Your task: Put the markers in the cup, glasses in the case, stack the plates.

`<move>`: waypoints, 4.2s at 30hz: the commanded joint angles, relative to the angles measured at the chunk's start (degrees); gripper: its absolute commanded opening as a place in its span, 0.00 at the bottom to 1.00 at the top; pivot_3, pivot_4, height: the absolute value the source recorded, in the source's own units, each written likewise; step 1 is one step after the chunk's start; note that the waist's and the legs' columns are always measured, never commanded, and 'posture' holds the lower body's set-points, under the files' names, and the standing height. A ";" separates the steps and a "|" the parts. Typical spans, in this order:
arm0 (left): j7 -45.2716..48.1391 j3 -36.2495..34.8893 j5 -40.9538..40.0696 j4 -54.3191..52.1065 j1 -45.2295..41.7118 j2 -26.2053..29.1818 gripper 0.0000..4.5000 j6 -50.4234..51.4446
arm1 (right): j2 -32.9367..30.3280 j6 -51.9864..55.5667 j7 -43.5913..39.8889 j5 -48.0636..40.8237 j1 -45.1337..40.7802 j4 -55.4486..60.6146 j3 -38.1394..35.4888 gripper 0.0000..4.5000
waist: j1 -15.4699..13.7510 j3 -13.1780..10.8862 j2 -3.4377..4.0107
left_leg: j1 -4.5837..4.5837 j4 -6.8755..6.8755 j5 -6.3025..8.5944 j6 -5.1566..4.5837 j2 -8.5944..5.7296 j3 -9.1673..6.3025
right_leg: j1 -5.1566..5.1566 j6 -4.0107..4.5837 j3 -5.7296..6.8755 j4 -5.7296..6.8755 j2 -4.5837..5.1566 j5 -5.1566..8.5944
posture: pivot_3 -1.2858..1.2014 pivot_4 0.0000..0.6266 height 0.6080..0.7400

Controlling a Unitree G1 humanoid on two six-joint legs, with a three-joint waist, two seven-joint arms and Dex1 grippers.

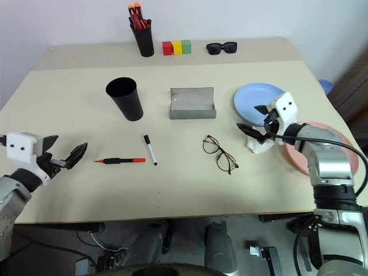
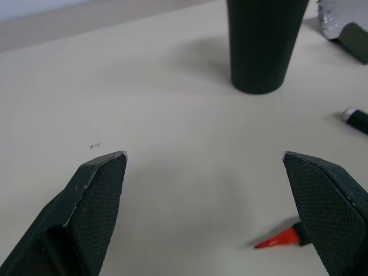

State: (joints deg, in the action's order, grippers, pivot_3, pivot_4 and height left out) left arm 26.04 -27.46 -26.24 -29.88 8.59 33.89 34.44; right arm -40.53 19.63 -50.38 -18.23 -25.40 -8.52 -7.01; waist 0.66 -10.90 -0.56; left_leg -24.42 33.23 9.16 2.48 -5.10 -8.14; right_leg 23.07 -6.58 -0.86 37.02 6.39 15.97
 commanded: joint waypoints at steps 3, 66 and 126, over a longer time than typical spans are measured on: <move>2.42 5.16 -0.71 -1.21 -3.70 2.43 0.99 1.11 | 0.46 1.94 1.70 -1.66 1.80 9.19 -1.09 1.00 | -0.26 -0.01 -0.02 | -0.02 0.00 0.00 0.00 0.00 0.00 | 0.03 -0.01 -0.01 0.01 -0.04 0.00 | 0.52 0.24 1.00; 1.75 15.05 -0.80 19.66 -48.73 -5.96 0.01 -6.05 | 17.52 5.66 16.56 1.41 -3.47 24.54 12.23 1.00 | -0.06 -0.14 -0.36 | -0.04 0.41 0.08 -0.16 0.06 -0.02 | 0.06 -0.64 -0.17 0.23 -0.21 -0.36 | 0.52 0.24 1.00; -25.57 20.18 26.04 44.48 -46.98 -19.97 0.99 -38.66 | 26.78 3.89 20.13 4.50 -7.56 20.01 15.23 1.00 | 0.19 -0.12 -0.34 | -0.06 0.61 0.10 -0.16 0.01 0.14 | 0.05 -0.70 -0.32 0.27 -0.47 -0.55 | 0.52 0.24 1.00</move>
State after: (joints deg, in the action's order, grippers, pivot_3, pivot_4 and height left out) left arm 0.97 -6.31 0.50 16.45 -36.49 13.89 -2.96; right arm -14.34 24.83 -30.05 -13.59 -31.87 10.90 8.18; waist 0.85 -11.02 -0.90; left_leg -24.48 33.85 9.26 2.32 -5.08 -8.00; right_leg 23.13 -7.28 -1.18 37.30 5.92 15.42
